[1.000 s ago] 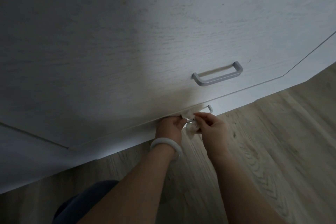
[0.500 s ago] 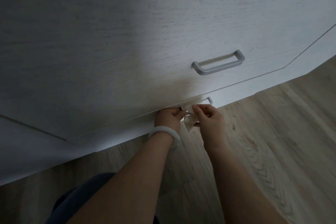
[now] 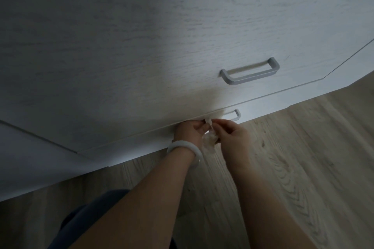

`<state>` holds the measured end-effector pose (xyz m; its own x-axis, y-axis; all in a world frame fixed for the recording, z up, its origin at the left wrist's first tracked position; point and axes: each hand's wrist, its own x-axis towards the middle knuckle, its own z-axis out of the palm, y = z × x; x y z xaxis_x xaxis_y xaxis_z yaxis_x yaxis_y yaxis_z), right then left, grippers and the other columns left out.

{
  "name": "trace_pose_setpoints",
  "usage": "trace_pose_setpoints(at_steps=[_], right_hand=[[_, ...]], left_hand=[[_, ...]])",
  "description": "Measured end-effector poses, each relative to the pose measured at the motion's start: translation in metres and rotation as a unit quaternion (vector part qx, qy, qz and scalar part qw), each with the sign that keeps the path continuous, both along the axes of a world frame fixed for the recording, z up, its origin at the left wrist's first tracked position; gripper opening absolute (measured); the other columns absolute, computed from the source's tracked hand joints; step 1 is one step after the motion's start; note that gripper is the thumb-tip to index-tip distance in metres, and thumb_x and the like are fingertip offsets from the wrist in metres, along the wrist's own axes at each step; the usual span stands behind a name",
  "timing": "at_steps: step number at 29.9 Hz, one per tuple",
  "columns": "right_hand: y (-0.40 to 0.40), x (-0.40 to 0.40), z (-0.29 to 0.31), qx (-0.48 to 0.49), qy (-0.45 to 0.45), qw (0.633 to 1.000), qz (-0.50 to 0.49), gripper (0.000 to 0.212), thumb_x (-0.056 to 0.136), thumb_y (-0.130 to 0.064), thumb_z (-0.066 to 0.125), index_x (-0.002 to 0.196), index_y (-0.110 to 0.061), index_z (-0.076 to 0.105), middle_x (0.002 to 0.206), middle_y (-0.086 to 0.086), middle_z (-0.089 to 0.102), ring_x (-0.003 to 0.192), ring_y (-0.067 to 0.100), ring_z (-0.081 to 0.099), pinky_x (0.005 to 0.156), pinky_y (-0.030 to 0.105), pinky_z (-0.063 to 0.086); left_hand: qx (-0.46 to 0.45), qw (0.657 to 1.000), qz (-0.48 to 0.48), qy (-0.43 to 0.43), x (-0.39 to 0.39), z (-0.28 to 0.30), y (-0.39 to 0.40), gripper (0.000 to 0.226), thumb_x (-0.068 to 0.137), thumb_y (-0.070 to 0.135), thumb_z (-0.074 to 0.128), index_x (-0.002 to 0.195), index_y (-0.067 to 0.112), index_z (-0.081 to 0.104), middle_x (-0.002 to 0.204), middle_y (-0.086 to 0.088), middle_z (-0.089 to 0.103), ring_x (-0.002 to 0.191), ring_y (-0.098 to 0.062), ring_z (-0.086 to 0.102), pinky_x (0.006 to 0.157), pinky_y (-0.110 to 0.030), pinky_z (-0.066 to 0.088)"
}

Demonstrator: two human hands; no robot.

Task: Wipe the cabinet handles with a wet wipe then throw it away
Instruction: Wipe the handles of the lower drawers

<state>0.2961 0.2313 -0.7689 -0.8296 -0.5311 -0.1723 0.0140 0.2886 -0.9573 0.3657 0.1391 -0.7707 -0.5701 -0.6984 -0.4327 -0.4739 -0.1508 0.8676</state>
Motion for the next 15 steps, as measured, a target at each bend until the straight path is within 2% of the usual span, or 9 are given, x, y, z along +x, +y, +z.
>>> trace_pose_setpoints(at_steps=[4, 10, 13, 15], right_hand=[[0.015, -0.035, 0.001, 0.000, 0.008, 0.995, -0.102, 0.019, 0.085, -0.009, 0.069, 0.086, -0.028, 0.074, 0.081, -0.002, 0.075, 0.077, 0.019, 0.071, 0.074, 0.038, 0.059], [0.006, -0.012, 0.004, 0.028, 0.027, 0.999, 0.036, 0.014, 0.086, -0.008, 0.066, 0.092, -0.015, 0.076, 0.078, 0.000, 0.074, 0.070, 0.016, 0.069, 0.064, 0.029, 0.057], [0.017, -0.037, 0.003, 0.026, 0.037, 0.998, -0.046, 0.017, 0.087, -0.010, 0.065, 0.091, -0.023, 0.076, 0.078, -0.001, 0.074, 0.068, 0.016, 0.068, 0.067, 0.033, 0.057], [0.019, -0.039, 0.002, 0.020, 0.038, 0.997, -0.061, 0.017, 0.088, -0.010, 0.064, 0.089, -0.023, 0.074, 0.076, -0.002, 0.073, 0.067, 0.015, 0.068, 0.066, 0.033, 0.057]], left_hand=[[-0.048, 0.998, -0.004, -0.030, 0.001, 0.000, 0.000, 0.029, 0.088, 0.028, 0.065, 0.110, 0.012, 0.071, 0.115, -0.006, 0.070, 0.111, -0.018, 0.062, 0.098, -0.029, 0.046], [-0.029, 0.999, -0.026, -0.034, 0.001, 0.005, -0.001, 0.029, 0.087, 0.040, 0.062, 0.103, 0.018, 0.074, 0.108, -0.002, 0.072, 0.106, -0.018, 0.063, 0.097, -0.034, 0.047], [-0.049, 0.998, -0.022, -0.028, 0.001, 0.006, 0.000, 0.029, 0.091, 0.027, 0.061, 0.112, 0.009, 0.070, 0.116, -0.006, 0.069, 0.112, -0.018, 0.061, 0.089, -0.021, 0.043], [-0.049, 0.998, -0.026, -0.030, 0.003, 0.007, 0.000, 0.029, 0.092, 0.024, 0.060, 0.114, 0.009, 0.069, 0.118, -0.006, 0.068, 0.112, -0.018, 0.060, 0.083, -0.017, 0.038]])
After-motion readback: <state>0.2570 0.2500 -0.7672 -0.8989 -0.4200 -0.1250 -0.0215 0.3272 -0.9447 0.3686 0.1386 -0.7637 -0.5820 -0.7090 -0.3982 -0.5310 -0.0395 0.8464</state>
